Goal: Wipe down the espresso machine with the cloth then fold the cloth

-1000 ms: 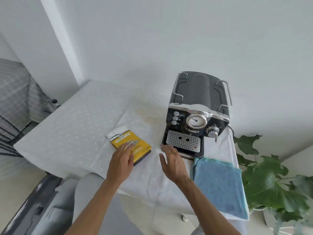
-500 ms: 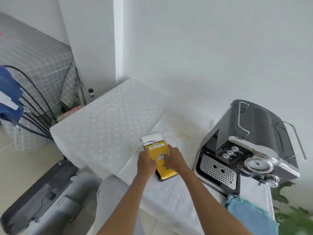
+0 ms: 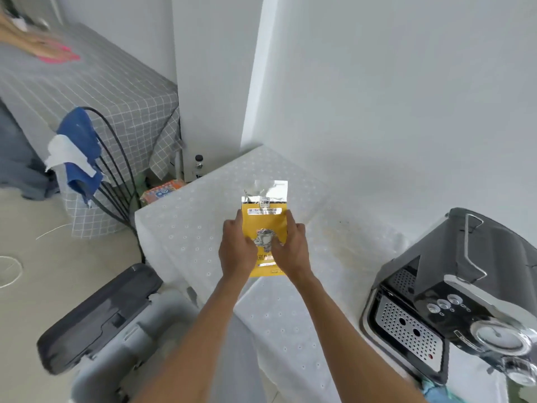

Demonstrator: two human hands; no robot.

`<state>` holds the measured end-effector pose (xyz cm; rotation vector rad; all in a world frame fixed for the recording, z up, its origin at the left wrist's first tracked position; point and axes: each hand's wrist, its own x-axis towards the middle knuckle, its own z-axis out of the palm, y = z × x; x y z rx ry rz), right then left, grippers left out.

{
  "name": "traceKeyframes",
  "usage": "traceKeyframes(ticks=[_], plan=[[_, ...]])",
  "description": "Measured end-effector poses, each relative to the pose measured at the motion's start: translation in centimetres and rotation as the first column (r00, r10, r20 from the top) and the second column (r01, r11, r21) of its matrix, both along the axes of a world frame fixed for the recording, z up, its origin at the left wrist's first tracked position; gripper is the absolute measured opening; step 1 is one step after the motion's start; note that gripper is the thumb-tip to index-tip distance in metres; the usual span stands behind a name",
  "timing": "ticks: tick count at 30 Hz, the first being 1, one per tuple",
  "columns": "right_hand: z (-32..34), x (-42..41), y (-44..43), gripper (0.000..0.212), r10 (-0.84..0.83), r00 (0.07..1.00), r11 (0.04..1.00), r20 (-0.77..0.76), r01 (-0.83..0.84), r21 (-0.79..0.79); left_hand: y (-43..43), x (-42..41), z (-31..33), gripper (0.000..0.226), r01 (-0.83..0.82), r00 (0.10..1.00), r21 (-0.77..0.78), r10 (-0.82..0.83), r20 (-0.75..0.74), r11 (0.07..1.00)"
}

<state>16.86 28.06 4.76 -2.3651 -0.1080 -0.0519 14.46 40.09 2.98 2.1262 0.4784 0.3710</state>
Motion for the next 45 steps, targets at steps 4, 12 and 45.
traceKeyframes(ticks=[4, 12, 45], plan=[[-0.1, -0.9, 7.4, 0.078, 0.147, 0.989, 0.984, 0.01, -0.147, 0.101, 7.4, -2.6, 0.2, 0.073, -0.136, 0.99, 0.057, 0.134, 0.034, 0.989], [-3.3, -5.8, 18.5, 0.079, 0.419, 0.902, 0.904, -0.103, -0.403, 0.144, 17.7, -10.3, -3.5, 0.074, -0.319, 0.948, 0.079, 0.317, 0.039, 0.944], [-17.0, -10.4, 20.4, 0.084, 0.343, 0.654, 0.91, -0.675, -0.408, 0.067, 18.8, -20.5, -24.4, 0.066, -0.383, 0.767, -0.38, 0.061, -0.638, 0.842]])
